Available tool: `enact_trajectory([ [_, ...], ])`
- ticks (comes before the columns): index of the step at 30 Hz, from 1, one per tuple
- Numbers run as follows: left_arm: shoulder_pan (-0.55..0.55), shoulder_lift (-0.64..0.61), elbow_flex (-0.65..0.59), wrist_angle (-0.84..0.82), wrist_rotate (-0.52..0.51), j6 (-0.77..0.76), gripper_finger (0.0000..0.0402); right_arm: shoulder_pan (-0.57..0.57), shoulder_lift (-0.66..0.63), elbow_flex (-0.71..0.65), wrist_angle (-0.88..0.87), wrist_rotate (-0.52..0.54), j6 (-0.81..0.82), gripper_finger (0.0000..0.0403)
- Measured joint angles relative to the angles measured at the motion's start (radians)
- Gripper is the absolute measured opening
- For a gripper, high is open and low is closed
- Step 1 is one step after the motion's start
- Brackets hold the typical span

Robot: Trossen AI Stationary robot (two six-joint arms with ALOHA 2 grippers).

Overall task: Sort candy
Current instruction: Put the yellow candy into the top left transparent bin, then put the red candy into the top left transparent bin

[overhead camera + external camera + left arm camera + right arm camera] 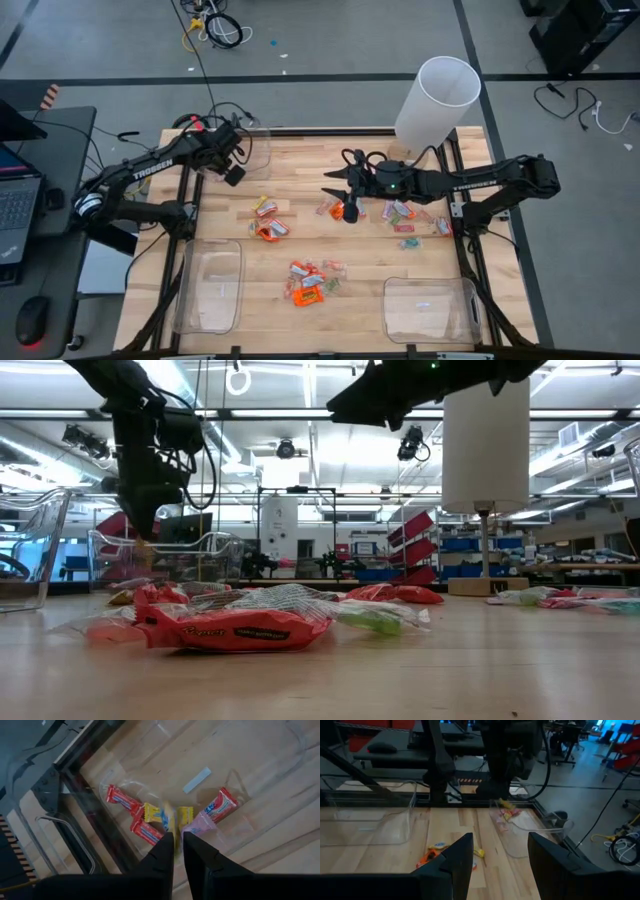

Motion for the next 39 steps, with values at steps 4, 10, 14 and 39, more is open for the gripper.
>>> enact_trajectory([
  [4,0.0,0.0,0.0,0.008,-0.025,-0.002,0.0065,-0.003,0.0,-0.007,0.019,0.0,0.0,0.0174],
  [10,0.0,0.0,0.0,0.073,-0.057,-0.002,0.0084,-0.003,0.0,-0.011,0.026,0.0,0.0,0.0174],
  [14,-0.001,0.0,0.027,0.078,-0.057,-0.002,0.0085,-0.005,0.0,-0.011,0.025,0.0,0.025,0.0174],
  [39,-0.257,-0.2,0.138,0.339,0.181,0.127,0.0085,-0.062,0.0,-0.011,-0.137,0.047,0.111,0.0174],
])
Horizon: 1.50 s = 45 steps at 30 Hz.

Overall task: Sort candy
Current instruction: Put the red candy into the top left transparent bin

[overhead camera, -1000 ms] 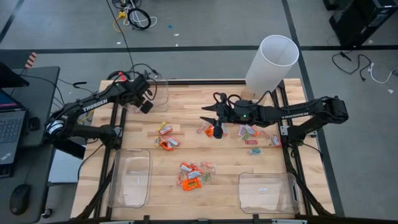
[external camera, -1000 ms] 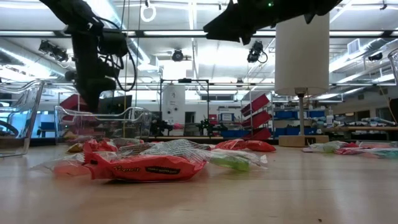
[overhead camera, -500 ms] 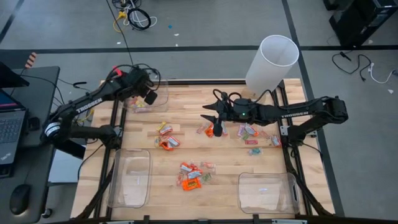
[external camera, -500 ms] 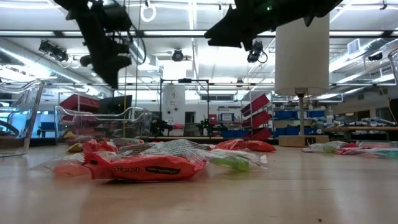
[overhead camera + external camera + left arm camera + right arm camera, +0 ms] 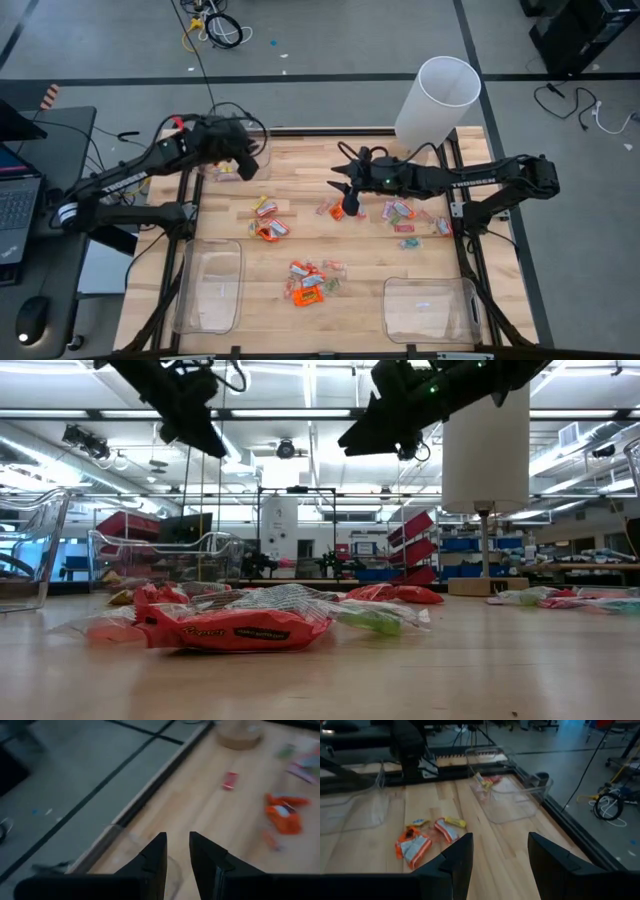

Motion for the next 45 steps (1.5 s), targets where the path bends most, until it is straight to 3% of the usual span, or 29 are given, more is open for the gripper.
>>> enact_trajectory([
  [3,-0.042,-0.005,0.0,0.002,0.054,0.012,0.0085,0.0,0.0,0.0,-0.032,0.012,-0.007,0.0174],
  [8,-0.101,-0.005,0.0,0.028,0.068,0.006,0.0085,-0.017,0.0,0.0,-0.067,0.143,0.04,0.0173],
  [14,-0.141,-0.005,0.0,0.082,0.07,-0.007,0.0085,-0.054,0.0,0.0,-0.075,0.152,0.118,0.0172],
  [19,-0.146,-0.005,0.0,0.11,0.071,-0.03,0.0085,-0.062,0.02,0.001,-0.058,0.14,0.123,0.0172],
  [27,-0.153,-0.005,-0.001,0.095,0.07,-0.032,0.0085,-0.061,0.16,0.063,-0.079,0.138,0.121,0.0171],
  [34,-0.16,-0.005,-0.001,0.089,0.07,-0.028,0.0085,-0.06,0.246,0.122,-0.151,0.215,0.156,0.0171],
  [45,-0.166,-0.005,-0.001,0.049,0.069,-0.028,0.0085,-0.075,0.263,0.127,-0.314,0.325,0.329,0.0171],
])
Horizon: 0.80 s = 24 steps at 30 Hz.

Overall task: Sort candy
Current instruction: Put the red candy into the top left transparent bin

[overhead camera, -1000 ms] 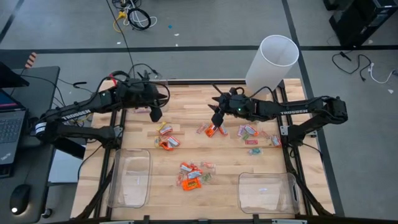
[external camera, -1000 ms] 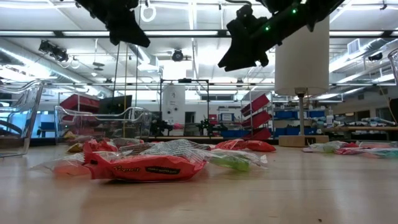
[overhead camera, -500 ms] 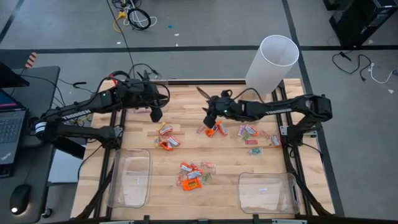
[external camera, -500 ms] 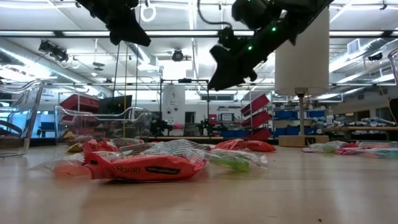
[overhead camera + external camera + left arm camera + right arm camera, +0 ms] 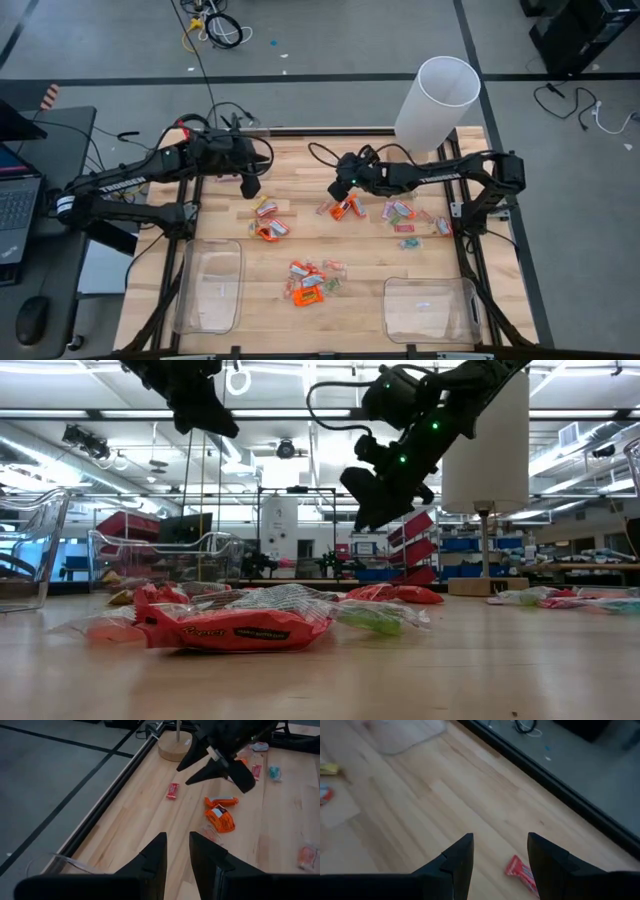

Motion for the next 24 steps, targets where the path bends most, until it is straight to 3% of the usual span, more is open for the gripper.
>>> enact_trajectory([
  [12,0.0,0.0,0.0,-0.011,0.0,0.0,0.0085,-0.025,0.0,-0.071,-0.028,0.025,0.258,0.0171],
  [24,0.0,0.0,0.0,-0.011,0.0,-0.001,0.0085,-0.035,0.0,-0.116,0.11,0.021,0.317,0.0167],
])
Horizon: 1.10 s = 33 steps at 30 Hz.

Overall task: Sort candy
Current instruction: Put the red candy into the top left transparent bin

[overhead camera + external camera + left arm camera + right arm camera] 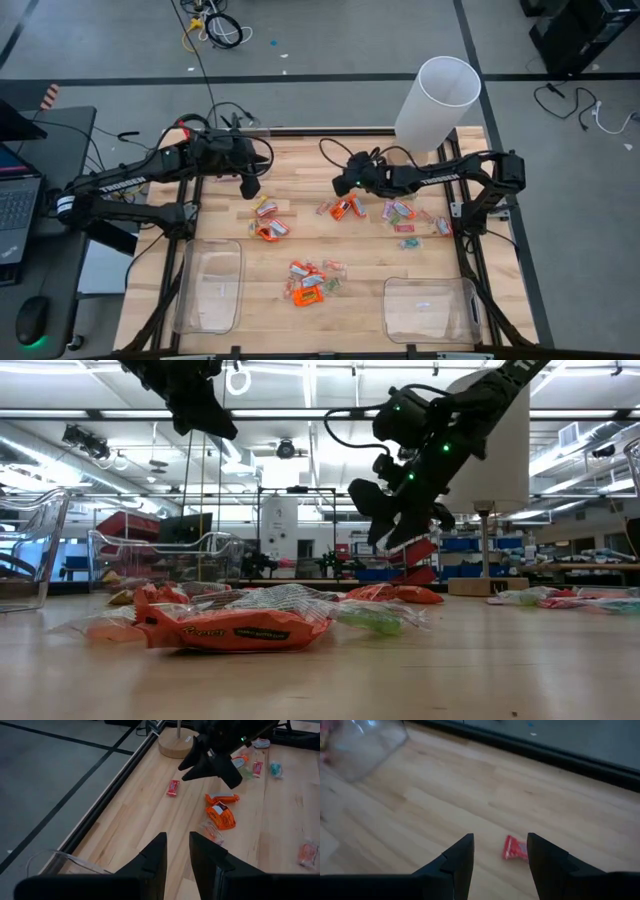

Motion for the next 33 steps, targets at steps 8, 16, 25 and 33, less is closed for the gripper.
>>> enact_trajectory([
  [8,0.0,0.0,0.0,0.0,0.0,0.0,0.0085,0.017,0.034,0.0,0.062,-0.022,0.001,0.0136],
  [16,0.0,0.0,0.0,-0.006,0.0,0.001,0.0085,0.011,0.133,0.005,0.098,-0.022,0.006,0.0122],
  [25,0.0,0.0,0.0,-0.013,0.001,0.002,0.0085,-0.018,0.176,0.006,0.102,0.002,-0.008,0.012],
  [33,0.0,0.0,-0.001,-0.023,0.001,0.006,0.0085,-0.027,0.236,0.005,0.113,0.002,0.0,0.0118],
])
